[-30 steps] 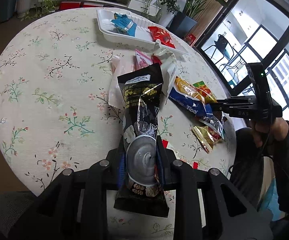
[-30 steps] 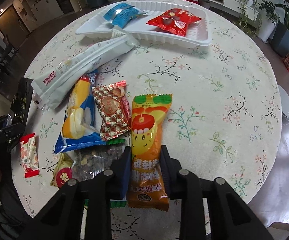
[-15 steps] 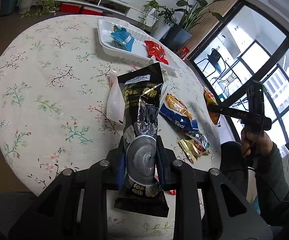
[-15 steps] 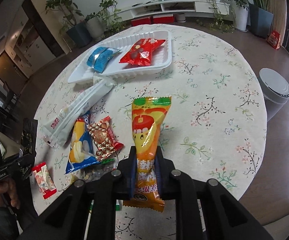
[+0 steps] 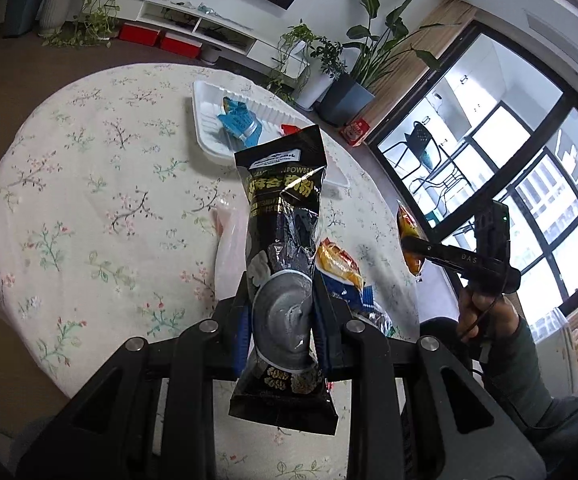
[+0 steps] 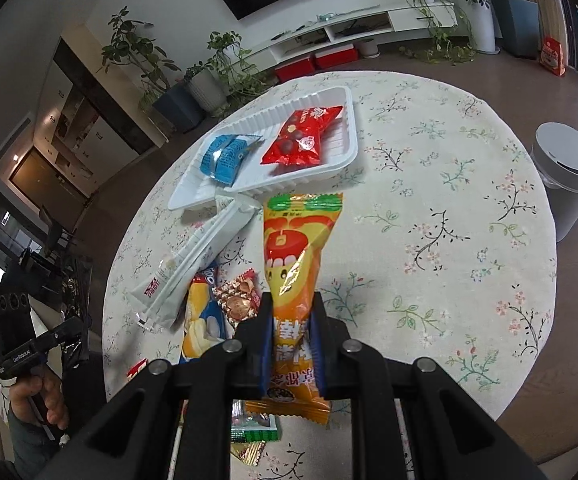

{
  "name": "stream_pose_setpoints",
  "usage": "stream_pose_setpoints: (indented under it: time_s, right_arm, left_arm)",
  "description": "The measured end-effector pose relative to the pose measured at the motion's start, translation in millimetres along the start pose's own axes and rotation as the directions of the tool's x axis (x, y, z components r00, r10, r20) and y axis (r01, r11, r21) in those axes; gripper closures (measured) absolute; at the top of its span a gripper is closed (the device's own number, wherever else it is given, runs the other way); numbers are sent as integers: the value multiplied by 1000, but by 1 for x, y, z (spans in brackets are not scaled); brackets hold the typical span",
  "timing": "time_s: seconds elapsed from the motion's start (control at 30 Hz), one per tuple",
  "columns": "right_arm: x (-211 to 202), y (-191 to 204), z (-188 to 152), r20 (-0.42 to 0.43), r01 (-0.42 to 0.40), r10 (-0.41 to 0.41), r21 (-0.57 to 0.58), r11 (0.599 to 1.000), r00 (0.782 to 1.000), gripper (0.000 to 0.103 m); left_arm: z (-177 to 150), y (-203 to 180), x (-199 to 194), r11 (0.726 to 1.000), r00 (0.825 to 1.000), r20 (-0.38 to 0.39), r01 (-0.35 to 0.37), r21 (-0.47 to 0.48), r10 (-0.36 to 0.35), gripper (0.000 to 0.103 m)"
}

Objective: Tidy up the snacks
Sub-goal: 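Carry the black bag and orange snack bar with both grippers to the tray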

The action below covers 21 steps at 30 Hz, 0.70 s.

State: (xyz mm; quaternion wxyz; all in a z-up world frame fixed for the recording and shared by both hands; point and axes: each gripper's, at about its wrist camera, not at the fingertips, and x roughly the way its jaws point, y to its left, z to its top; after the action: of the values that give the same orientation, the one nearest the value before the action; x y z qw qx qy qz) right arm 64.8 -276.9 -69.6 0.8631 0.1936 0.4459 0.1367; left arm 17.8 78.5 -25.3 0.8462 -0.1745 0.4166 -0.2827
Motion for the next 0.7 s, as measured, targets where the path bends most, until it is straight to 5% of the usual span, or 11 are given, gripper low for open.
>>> stream_pose_setpoints:
  time_s: [0.3,0.7]
  right_arm:
    - [-4,14,49,83,-31,32,-9,999,996,85]
    - [37,46,150,140,-124,131,-56,991,981,85]
  left_arm:
    - [101,-20,21,994,998,36,-62,91,59,80]
    - [208,-29,113,978,985,-30,-162,132,168,80]
